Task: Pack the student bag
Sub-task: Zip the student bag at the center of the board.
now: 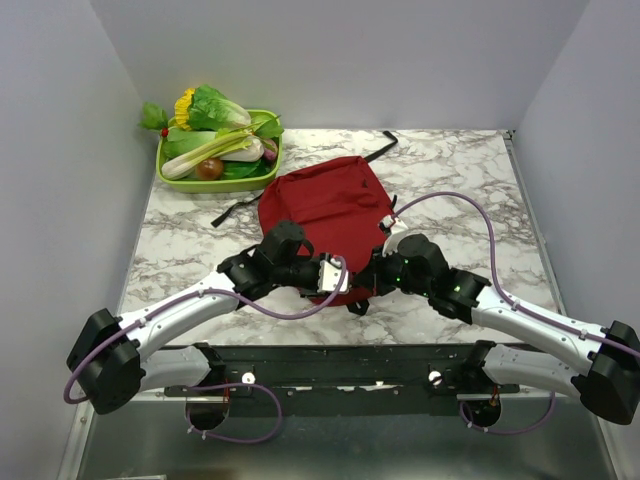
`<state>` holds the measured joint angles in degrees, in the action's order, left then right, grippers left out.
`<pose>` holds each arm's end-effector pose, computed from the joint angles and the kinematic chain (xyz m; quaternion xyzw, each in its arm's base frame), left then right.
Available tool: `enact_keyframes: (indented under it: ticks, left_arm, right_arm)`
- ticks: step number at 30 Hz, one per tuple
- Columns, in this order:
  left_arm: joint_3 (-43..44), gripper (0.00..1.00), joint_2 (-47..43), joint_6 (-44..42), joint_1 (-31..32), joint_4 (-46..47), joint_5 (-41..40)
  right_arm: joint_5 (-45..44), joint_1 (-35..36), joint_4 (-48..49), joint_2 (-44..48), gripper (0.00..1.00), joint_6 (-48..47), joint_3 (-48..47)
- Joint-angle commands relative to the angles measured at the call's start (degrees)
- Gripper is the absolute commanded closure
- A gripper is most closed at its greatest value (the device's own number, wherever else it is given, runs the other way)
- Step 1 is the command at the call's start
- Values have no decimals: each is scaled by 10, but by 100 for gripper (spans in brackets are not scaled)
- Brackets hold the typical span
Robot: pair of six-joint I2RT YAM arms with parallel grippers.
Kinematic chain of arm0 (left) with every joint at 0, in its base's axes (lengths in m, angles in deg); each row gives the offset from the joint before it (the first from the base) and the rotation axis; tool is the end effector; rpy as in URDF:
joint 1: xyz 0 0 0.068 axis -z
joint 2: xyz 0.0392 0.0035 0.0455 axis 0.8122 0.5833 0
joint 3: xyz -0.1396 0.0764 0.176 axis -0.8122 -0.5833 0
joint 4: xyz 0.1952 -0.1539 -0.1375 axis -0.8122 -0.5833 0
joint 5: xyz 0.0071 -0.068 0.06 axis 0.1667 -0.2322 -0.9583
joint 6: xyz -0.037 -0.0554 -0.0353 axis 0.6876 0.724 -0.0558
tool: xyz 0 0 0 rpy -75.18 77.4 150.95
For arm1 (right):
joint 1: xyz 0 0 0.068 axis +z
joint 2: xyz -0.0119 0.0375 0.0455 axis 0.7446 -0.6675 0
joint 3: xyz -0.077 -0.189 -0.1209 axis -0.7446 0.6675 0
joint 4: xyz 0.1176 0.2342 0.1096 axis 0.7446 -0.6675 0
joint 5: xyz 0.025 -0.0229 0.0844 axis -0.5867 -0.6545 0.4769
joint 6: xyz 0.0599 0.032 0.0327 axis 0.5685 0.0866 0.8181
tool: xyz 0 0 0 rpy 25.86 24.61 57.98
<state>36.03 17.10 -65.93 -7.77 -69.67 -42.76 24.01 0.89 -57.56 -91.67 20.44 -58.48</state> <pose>0.1853 -0.2501 0.2010 0.6697 0.5278 -0.3075 0.4224 0.1923 0.2256 0.1953 -0.1531 0.8488 0.3368 0.3777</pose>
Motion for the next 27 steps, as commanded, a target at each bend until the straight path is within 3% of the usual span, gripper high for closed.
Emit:
enact_keyframes:
  ticks: [1, 16, 27]
  left_arm:
    - [-26, 53, -23, 9, 16, -7, -14]
    - [-64, 53, -6, 37, 42, 87, -101]
    - [-97, 57, -9, 15, 66, 50, -101]
  right_arm:
    - [1, -2, 12, 3, 100, 6, 3]
    - [7, -2, 11, 15, 99, 9, 10]
    - [1, -3, 11, 19, 99, 3, 15]
